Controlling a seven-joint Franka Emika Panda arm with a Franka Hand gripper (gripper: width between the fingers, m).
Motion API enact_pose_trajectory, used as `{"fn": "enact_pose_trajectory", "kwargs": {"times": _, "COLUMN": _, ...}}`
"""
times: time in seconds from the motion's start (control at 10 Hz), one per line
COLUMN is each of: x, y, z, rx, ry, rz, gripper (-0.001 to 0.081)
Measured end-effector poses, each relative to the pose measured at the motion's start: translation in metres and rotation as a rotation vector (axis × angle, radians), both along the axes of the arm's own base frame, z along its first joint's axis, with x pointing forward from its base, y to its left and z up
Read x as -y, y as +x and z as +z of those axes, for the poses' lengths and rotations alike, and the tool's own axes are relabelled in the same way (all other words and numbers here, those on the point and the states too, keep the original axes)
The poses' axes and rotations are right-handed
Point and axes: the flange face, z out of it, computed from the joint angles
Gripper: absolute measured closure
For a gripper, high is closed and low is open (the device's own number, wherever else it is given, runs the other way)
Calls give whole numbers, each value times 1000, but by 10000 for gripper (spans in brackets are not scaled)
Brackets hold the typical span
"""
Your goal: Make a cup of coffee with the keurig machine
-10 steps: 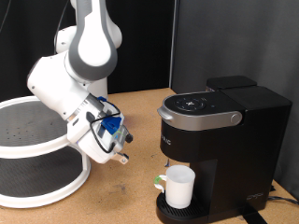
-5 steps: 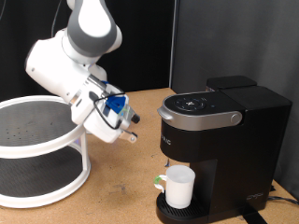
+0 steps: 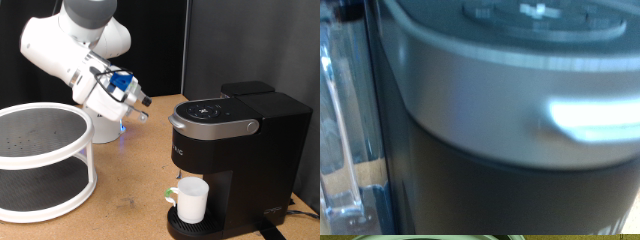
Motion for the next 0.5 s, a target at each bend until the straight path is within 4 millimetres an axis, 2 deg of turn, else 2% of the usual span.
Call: {"fn": "enact_pose_trajectory", "kwargs": {"times": 0.5, "x": -10, "y": -10, "z": 62, "rx": 18, "ry": 25, "rz": 14, "gripper": 1}}
